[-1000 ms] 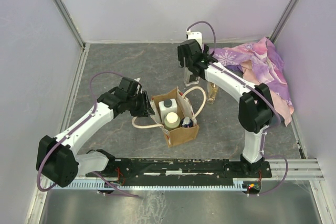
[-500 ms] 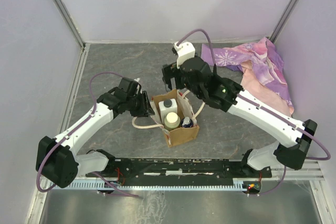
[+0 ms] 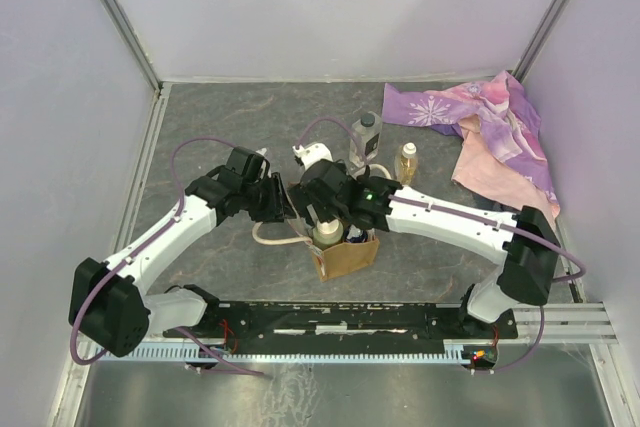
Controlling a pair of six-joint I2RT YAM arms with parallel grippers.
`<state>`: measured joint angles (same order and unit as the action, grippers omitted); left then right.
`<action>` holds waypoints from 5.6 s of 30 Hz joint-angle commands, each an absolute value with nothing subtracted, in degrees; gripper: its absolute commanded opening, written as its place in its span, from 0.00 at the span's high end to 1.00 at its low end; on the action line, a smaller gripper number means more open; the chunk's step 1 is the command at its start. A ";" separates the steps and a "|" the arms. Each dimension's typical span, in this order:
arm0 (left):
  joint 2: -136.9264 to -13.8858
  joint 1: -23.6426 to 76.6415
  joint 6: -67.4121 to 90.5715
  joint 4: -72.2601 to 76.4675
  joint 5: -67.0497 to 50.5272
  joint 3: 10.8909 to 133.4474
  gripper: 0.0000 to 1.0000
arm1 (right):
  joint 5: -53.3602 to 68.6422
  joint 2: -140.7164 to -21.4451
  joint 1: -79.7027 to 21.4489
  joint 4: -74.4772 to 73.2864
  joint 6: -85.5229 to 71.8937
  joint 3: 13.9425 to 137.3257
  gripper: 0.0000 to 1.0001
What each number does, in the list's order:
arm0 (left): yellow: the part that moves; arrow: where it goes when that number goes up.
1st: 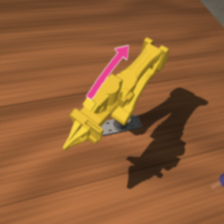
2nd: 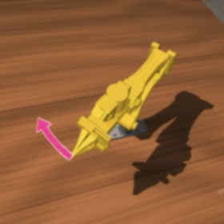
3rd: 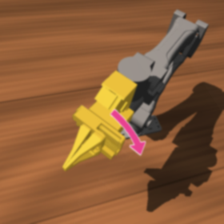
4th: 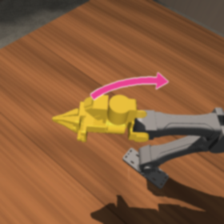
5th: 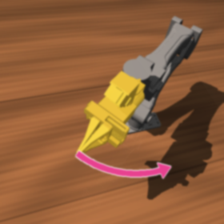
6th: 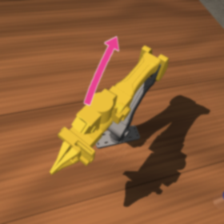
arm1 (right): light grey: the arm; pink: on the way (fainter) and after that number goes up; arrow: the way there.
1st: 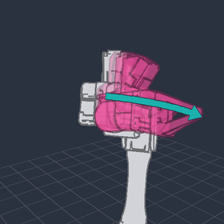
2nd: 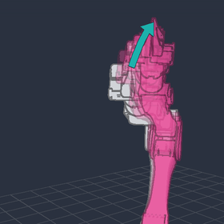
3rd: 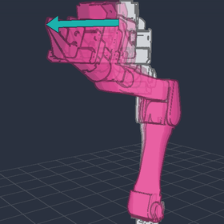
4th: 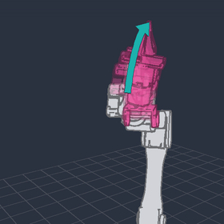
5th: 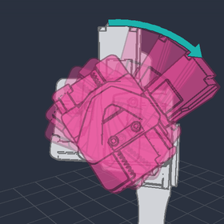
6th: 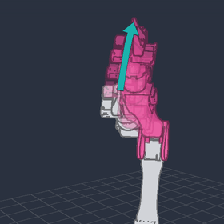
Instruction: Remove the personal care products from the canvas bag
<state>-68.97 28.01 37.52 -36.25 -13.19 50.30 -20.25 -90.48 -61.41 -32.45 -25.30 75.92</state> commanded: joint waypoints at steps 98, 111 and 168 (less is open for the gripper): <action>-67.53 27.92 40.68 -33.19 -16.64 45.78 0.97 | -28.21 -92.37 -37.80 -17.53 -23.76 75.83 0.22; -66.89 27.89 40.54 -33.29 -15.89 45.76 0.97 | -27.97 -90.01 -38.46 -22.89 -21.93 80.41 0.00; -68.55 27.96 40.17 -32.12 -17.59 46.37 0.97 | -15.45 -88.43 -64.35 -39.24 -21.36 75.03 0.55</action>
<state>-70.11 27.99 39.64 -32.62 -16.93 46.17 -13.26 -87.50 -64.12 -36.91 -23.53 73.41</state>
